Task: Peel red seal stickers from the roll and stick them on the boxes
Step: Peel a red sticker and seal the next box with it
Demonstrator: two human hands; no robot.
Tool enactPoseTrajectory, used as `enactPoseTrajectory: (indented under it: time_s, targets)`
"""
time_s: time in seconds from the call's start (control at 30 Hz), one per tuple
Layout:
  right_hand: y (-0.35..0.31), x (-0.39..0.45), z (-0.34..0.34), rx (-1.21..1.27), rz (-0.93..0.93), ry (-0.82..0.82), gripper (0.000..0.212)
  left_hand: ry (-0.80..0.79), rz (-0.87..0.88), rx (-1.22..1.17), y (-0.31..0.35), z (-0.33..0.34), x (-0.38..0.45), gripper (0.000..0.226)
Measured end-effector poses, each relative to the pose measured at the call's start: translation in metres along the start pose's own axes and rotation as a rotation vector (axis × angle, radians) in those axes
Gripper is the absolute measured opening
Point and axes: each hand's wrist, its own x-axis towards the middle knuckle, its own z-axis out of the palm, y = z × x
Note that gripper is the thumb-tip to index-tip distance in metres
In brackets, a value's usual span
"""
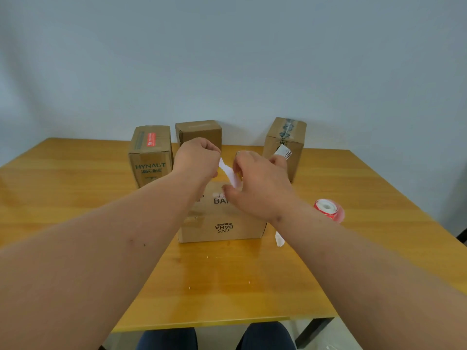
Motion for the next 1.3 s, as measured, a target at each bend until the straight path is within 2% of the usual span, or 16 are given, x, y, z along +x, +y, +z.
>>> enactPoseTrajectory:
  time_s: [0.07, 0.17, 0.27, 0.33, 0.43, 0.57, 0.8, 0.87, 1.0, 1.13, 1.3]
  targets:
    - [0.003, 0.003, -0.001, 0.008, 0.004, 0.044, 0.006, -0.020, -0.019, -0.005, 0.001, -0.003, -0.001, 0.029]
    - [0.009, 0.010, -0.004, 0.128, 0.136, -0.024, 0.018, -0.103, -0.079, -0.034, 0.003, -0.011, -0.001, 0.019]
    - [0.016, 0.015, -0.009, 0.427, 0.327, -0.103, 0.016, -0.221, -0.159, -0.067, 0.003, -0.020, 0.000, 0.012]
    - [0.016, 0.015, -0.012, 0.637, 0.440, -0.147, 0.014, -0.300, -0.183, -0.055, 0.001, -0.024, 0.001, 0.015]
    - [0.016, 0.013, -0.012, 0.739, 0.539, -0.253, 0.009, -0.370, -0.189, -0.023, -0.004, -0.027, 0.003, 0.026]
    - [0.019, 0.014, -0.004, 0.774, 0.590, -0.312, 0.005, -0.399, -0.125, 0.117, -0.012, -0.030, 0.007, 0.016]
    - [0.019, 0.019, 0.008, 0.790, 0.639, -0.315, 0.005, -0.369, -0.008, 0.361, -0.019, -0.018, 0.015, 0.035]
    - [0.019, 0.021, 0.010, 0.768, 0.643, -0.324, 0.006, -0.363, -0.019, 0.371, -0.020, -0.017, 0.017, 0.041]
    - [0.023, 0.024, 0.012, 0.792, 0.654, -0.383, 0.032, -0.378, -0.121, 0.333, -0.024, -0.016, 0.018, 0.036]
    - [0.020, 0.026, 0.014, 0.716, 0.601, -0.395, 0.010, -0.383, -0.215, 0.111, -0.027, -0.015, 0.021, 0.028]
    - [0.016, 0.029, 0.019, 0.649, 0.602, -0.394, 0.005, -0.340, -0.139, 0.172, -0.031, -0.011, 0.018, 0.027]
